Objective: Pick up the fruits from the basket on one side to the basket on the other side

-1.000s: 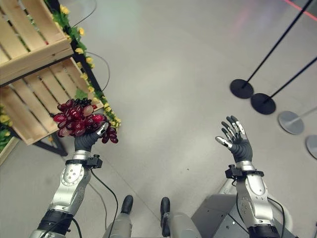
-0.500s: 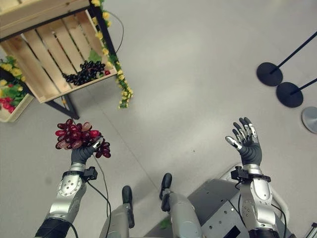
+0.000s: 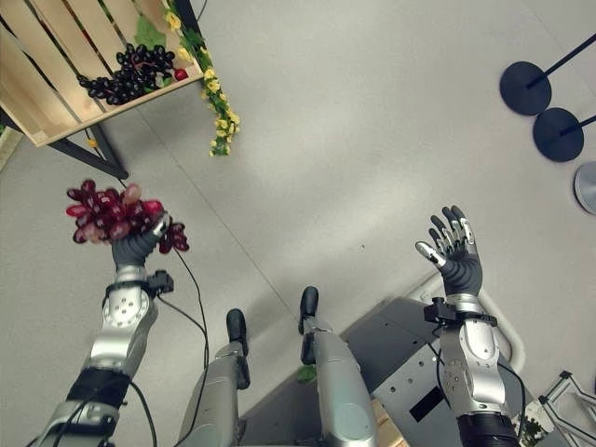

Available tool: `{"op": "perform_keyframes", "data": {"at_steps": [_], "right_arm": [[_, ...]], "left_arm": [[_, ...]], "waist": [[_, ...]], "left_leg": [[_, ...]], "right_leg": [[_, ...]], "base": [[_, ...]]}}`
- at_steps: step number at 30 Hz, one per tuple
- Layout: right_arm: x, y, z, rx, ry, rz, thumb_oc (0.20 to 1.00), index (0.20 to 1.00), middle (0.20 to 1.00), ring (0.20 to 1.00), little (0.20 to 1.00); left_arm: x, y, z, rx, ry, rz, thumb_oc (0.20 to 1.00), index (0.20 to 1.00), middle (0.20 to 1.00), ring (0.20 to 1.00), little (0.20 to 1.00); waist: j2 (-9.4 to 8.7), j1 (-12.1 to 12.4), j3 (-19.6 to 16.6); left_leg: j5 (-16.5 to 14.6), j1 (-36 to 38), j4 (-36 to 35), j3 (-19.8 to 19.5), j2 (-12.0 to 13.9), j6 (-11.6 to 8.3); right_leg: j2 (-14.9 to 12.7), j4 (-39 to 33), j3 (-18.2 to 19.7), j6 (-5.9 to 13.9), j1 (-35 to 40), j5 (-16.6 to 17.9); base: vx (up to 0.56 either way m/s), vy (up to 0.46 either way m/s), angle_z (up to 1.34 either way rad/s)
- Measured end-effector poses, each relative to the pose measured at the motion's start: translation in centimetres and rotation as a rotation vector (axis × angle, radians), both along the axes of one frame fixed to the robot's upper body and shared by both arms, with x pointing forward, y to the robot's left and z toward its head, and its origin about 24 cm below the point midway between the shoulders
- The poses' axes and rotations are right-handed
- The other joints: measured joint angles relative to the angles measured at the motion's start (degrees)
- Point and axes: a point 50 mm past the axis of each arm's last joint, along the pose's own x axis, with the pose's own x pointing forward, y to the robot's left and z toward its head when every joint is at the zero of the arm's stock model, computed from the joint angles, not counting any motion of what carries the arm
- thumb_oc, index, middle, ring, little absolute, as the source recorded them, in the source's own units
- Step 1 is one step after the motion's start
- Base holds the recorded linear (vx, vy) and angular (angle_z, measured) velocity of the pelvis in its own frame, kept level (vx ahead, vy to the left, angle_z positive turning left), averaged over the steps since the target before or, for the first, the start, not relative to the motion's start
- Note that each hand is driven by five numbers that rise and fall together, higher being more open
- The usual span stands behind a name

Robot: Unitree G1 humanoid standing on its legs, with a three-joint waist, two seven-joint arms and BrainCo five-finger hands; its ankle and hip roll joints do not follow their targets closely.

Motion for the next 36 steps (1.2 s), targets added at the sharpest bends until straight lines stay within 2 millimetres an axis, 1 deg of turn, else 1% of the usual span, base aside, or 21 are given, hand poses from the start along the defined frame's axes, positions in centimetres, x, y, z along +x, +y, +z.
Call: {"op": "perform_keyframes", "data": {"at_steps": [8, 13, 14, 15, 16, 17, 18, 19, 20, 21, 22, 23, 24, 25, 26, 29, 30, 31, 32, 34, 36], "right_arm": [[0.6, 1.6, 0.1, -0.029, 0.006, 0.091, 1.0, 1.0, 1.0, 1.0, 1.0], [0.5, 1.6, 0.0, -0.037, 0.011, 0.102, 1.0, 1.0, 1.0, 1.0, 1.0], [0.6, 1.7, -0.2, -0.039, 0.022, 0.111, 1.0, 1.0, 1.0, 1.0, 1.0], [0.6, 2.0, -0.4, -0.04, 0.028, 0.129, 1.0, 1.0, 1.0, 1.0, 1.0], [0.6, 2.2, -0.4, -0.044, 0.031, 0.144, 1.0, 1.0, 1.0, 1.0, 1.0], [0.6, 2.4, -0.5, -0.052, 0.034, 0.168, 1.0, 1.0, 1.0, 1.0, 1.0], [0.8, 2.4, -0.3, -0.068, 0.032, 0.18, 1.0, 1.0, 1.0, 1.0, 1.0], [0.6, 2.3, -0.3, -0.067, 0.032, 0.174, 1.0, 1.0, 1.0, 1.0, 1.0], [0.7, 2.1, -0.1, -0.064, 0.024, 0.171, 1.0, 1.0, 1.0, 1.0, 1.0], [0.6, 2.0, -0.2, -0.06, 0.031, 0.162, 1.0, 1.0, 1.0, 1.0, 1.0], [0.6, 2.1, -0.3, -0.056, 0.032, 0.162, 1.0, 1.0, 1.0, 1.0, 1.0], [0.6, 2.2, -0.5, -0.049, 0.037, 0.162, 1.0, 1.0, 1.0, 1.0, 1.0], [0.6, 2.4, -1.1, -0.045, 0.06, 0.16, 1.0, 1.0, 1.0, 1.0, 1.0], [0.6, 2.4, -1.1, -0.045, 0.06, 0.16, 1.0, 1.0, 1.0, 1.0, 1.0], [0.5, 2.3, -1.5, -0.04, 0.079, 0.143, 1.0, 1.0, 1.0, 1.0, 1.0], [0.2, 2.3, -3.3, -0.014, 0.144, 0.108, 1.0, 1.0, 1.0, 1.0, 1.0], [-0.2, 2.3, -3.8, -0.022, 0.169, 0.103, 1.0, 1.0, 1.0, 1.0, 1.0], [-0.2, 2.3, -3.9, -0.021, 0.174, 0.098, 1.0, 1.0, 1.0, 1.0, 1.0], [-0.2, 2.3, -4.0, -0.024, 0.176, 0.097, 1.0, 1.0, 1.0, 1.0, 1.0], [-0.1, 2.5, -4.2, -0.019, 0.182, 0.094, 1.0, 1.0, 1.0, 1.0, 1.0], [-0.2, 2.5, -4.4, -0.018, 0.19, 0.094, 1.0, 1.0, 1.0, 1.0, 1.0]], "left_arm": [[2.5, 0.4, 4.6, -0.003, -0.116, 0.082, 0.2, 0.2, 0.2, 0.2, 0.2], [2.8, 0.9, 4.7, -0.001, -0.104, 0.11, 0.2, 0.2, 0.2, 0.2, 0.2], [2.9, 1.2, 4.2, -0.001, -0.082, 0.125, 0.2, 0.2, 0.2, 0.2, 0.2], [2.9, 1.8, 3.6, 0.004, -0.046, 0.147, 0.2, 0.2, 0.2, 0.2, 0.2], [3.0, 2.1, 3.4, 0.008, -0.033, 0.158, 0.2, 0.2, 0.2, 0.2, 0.2], [2.9, 2.5, 3.0, 0.012, -0.013, 0.172, 0.2, 0.2, 0.2, 0.2, 0.2], [3.0, 2.6, 3.2, 0.029, -0.01, 0.171, 0.2, 0.2, 0.2, 0.2, 0.2], [3.1, 2.5, 3.6, 0.043, -0.018, 0.163, 0.2, 0.2, 0.2, 0.2, 0.2], [3.2, 2.4, 4.1, 0.057, -0.033, 0.155, 0.2, 0.2, 0.2, 0.2, 0.2], [3.3, 2.1, 5.3, 0.083, -0.065, 0.138, 0.2, 0.2, 0.2, 0.2, 0.2], [3.0, 2.2, 6.1, 0.074, -0.107, 0.142, 0.2, 0.2, 0.2, 0.2, 0.2], [2.8, 2.3, 6.2, 0.066, -0.117, 0.152, 0.2, 0.2, 0.2, 0.2, 0.2], [2.7, 2.6, 5.9, 0.045, -0.117, 0.171, 0.2, 0.2, 0.2, 0.2, 0.2], [2.7, 2.6, 5.9, 0.045, -0.117, 0.171, 0.2, 0.2, 0.2, 0.2, 0.2], [2.6, 2.2, 5.0, 0.029, -0.096, 0.168, 0.2, 0.2, 0.2, 0.2, 0.2], [3.0, 0.8, 4.2, 0.001, -0.077, 0.135, 0.2, 0.2, 0.2, 0.2, 0.2], [3.2, 0.1, 4.0, 0.006, -0.068, 0.111, 0.2, 0.2, 0.2, 0.2, 0.2], [3.3, -0.2, 3.9, 0.003, -0.066, 0.102, 0.2, 0.2, 0.2, 0.2, 0.2], [3.3, -0.5, 3.7, -0.001, -0.059, 0.096, 0.2, 0.2, 0.2, 0.2, 0.2], [2.9, -0.3, 3.4, 0.004, -0.056, 0.102, 0.2, 0.2, 0.2, 0.2, 0.2], [2.8, -0.2, 3.4, 0.002, -0.059, 0.104, 0.2, 0.2, 0.2, 0.2, 0.2]], "waist": [[-2.03, -1.93, 0.95], [-2.11, -3.18, 0.9], [-2.27, -3.72, 0.98], [-2.8, -2.79, 0.91], [-3.36, -2.87, 1.06], [-4.06, -1.57, 0.99], [-4.2, -1.4, 0.86], [-4.4, -1.54, 0.72], [-4.35, -1.45, 0.75], [-4.56, -1.51, 0.6], [-4.57, -0.44, 0.61], [-4.57, 0.44, 0.62], [-4.83, 1.3, 0.63], [-4.83, 1.3, 0.63], [-4.6, 0.45, 0.79], [-4.03, -1.1, 1.37], [-3.44, -1.4, 1.79], [-3.11, -1.68, 2.52], [-2.36, -1.84, 3.3], [-1.92, -1.62, 3.98], [-1.85, -1.4, 3.97]], "left_leg": [[-0.05, -0.24, 0.0, 1.12, 0.51, -0.08], [-0.12, -0.01, 0.62, 1.1, 0.69, -0.29], [-1.43, -0.19, 3.01, 0.99, 1.26, -0.54], [-2.68, -0.61, 7.52, 0.54, 2.12, -1.33], [-3.21, -1.68, 11.29, -0.27, 2.12, -1.61], [-3.32, -3.04, 16.61, -2.42, 2.52, -1.74], [-4.09, -5.39, 19.37, -2.32, 3.35, -1.96], [-4.04, -6.32, 17.82, -0.95, 3.75, -1.97], [-3.81, -7.56, 15.6, -0.01, 3.15, -1.63], [-2.66, -9.5, 10.14, 0.97, 2.06, -0.12], [-1.44, -10.88, 7.86, 1.09, 0.94, 1.51], [0.03, -10.62, 6.75, 0.82, 0.65, 2.7], [2.69, -10.77, 6.32, -0.09, -0.8, 3.69], [2.69, -10.77, 6.32, -0.09, -0.8, 3.69], [3.54, -10.82, 5.19, 0.82, -1.92, 5.22], [3.82, -9.55, 4.54, 2.18, -3.89, 7.4], [3.02, -8.63, 4.7, 2.21, -5.3, 8.15], [2.57, -7.79, 5.48, 2.28, -5.86, 8.79], [1.4, -6.47, 6.34, 2.58, -6.3, 9.99], [0.08, -4.74, 7.25, 2.31, -6.71, 10.62], [0.1, -4.15, 6.74, 2.69, -6.63, 10.65]], "right_leg": [[0.77, -1.35, 1.16, -0.07, -0.24, 1.12], [1.01, -1.32, 1.24, -0.1, 0.18, 1.09], [1.63, -1.15, 1.94, -0.15, 1.0, 1.05], [2.99, -0.54, 2.62, -0.42, 2.08, 0.41], [2.69, -0.29, 3.17, -0.55, 2.77, 0.28], [3.38, -0.28, 3.57, -0.63, 3.97, -0.09], [3.6, -1.28, 3.7, -1.03, 5.04, 0.0], [3.56, -1.94, 3.35, -1.06, 5.08, 0.38], [3.66, -2.62, 3.06, -0.91, 4.9, 0.64], [3.56, -3.94, 3.14, -0.86, 3.57, 0.66], [3.96, -3.46, 3.44, -0.39, 1.85, 1.04], [4.29, -2.88, 3.5, -0.3, 1.23, 1.15], [4.24, -2.62, 4.47, 0.34, 0.49, 1.56], [4.24, -2.62, 4.47, 0.34, 0.49, 1.56], [2.84, -2.95, 5.51, 2.27, 0.15, 2.38], [0.14, -1.3, 5.51, 4.25, 0.97, 1.22], [-1.17, 0.91, 6.37, 5.6, 1.66, -0.51], [-1.97, 3.94, 6.72, 6.01, 1.48, -1.94], [-2.75, 9.09, 7.41, 6.23, 0.95, -3.32], [-3.19, 18.06, 9.57, 5.54, -2.36, -5.07], [-3.09, 17.51, 10.27, 5.78, -2.35, -5.55]], "base": [[0.0, 0.002, -0.07], [0.05, -0.056, -0.02], [0.02, -0.128, -0.18], [0.05, -0.158, -0.22], [0.1, -0.062, -0.32], [0.14, 0.034, -0.2], [0.14, 0.113, -0.06], [0.08, 0.106, 0.15], [0.1, 0.143, 0.2], [0.1, 0.18, -0.16], [0.12, 0.245, -0.45], [0.09, 0.211, -0.76], [0.06, 0.127, -0.49], [0.14, 0.193, -0.39], [0.14, 0.195, -0.09], [0.16, 0.202, 0.3], [0.11, 0.125, 0.56], [0.14, 0.124, 0.62], [0.13, 0.06, 0.38], [0.19, 0.025, 0.22], [0.12, -0.013, 0.1]]}}
